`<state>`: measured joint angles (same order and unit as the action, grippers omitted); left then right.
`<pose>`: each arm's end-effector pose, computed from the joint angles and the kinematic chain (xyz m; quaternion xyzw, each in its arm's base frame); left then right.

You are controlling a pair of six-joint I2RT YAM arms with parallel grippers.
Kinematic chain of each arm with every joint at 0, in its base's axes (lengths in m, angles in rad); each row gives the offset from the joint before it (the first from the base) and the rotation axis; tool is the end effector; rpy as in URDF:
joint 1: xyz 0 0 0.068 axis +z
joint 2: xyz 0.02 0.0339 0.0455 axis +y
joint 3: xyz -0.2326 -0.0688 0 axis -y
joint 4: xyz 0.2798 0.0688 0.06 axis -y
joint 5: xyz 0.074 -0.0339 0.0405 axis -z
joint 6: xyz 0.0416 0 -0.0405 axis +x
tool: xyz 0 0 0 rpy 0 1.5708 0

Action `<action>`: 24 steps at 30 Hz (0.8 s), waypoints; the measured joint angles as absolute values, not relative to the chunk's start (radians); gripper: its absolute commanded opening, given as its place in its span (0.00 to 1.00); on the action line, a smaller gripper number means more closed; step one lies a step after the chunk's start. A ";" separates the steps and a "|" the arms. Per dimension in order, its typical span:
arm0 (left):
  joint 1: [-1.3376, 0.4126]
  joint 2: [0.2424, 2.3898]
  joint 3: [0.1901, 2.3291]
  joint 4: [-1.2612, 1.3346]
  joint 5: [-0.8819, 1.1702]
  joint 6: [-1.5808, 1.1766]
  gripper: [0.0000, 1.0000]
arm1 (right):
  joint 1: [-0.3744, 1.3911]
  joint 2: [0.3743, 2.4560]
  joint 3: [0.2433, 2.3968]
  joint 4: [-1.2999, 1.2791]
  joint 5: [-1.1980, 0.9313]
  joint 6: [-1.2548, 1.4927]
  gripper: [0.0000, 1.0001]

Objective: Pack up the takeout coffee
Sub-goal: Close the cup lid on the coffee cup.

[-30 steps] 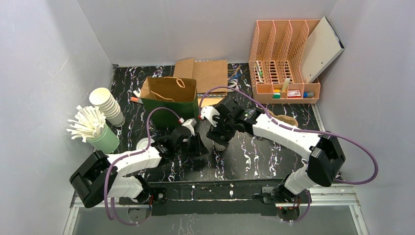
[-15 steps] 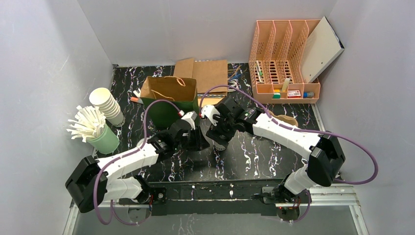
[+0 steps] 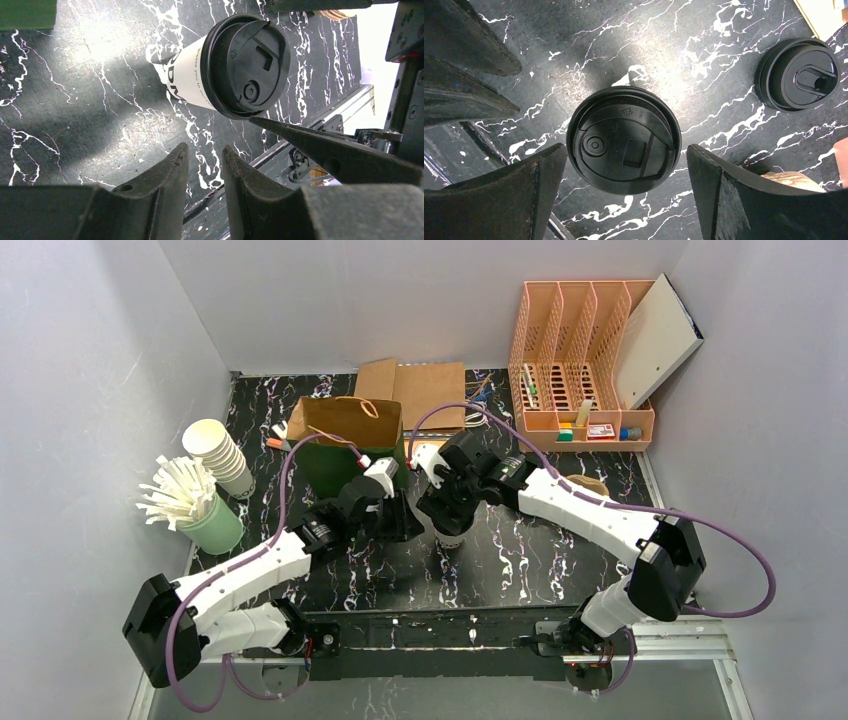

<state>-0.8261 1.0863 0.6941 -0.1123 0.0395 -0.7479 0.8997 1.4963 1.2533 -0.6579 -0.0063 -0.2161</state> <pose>0.1983 -0.2175 0.2120 0.0437 0.8600 -0.3719 0.3467 0.2240 0.2825 0.2458 -0.5009 0.8007 0.1130 0.3087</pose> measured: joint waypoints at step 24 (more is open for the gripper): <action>-0.826 0.926 1.048 -0.452 -0.147 -0.644 0.41 | 0.905 1.492 1.444 -0.895 0.428 0.612 0.98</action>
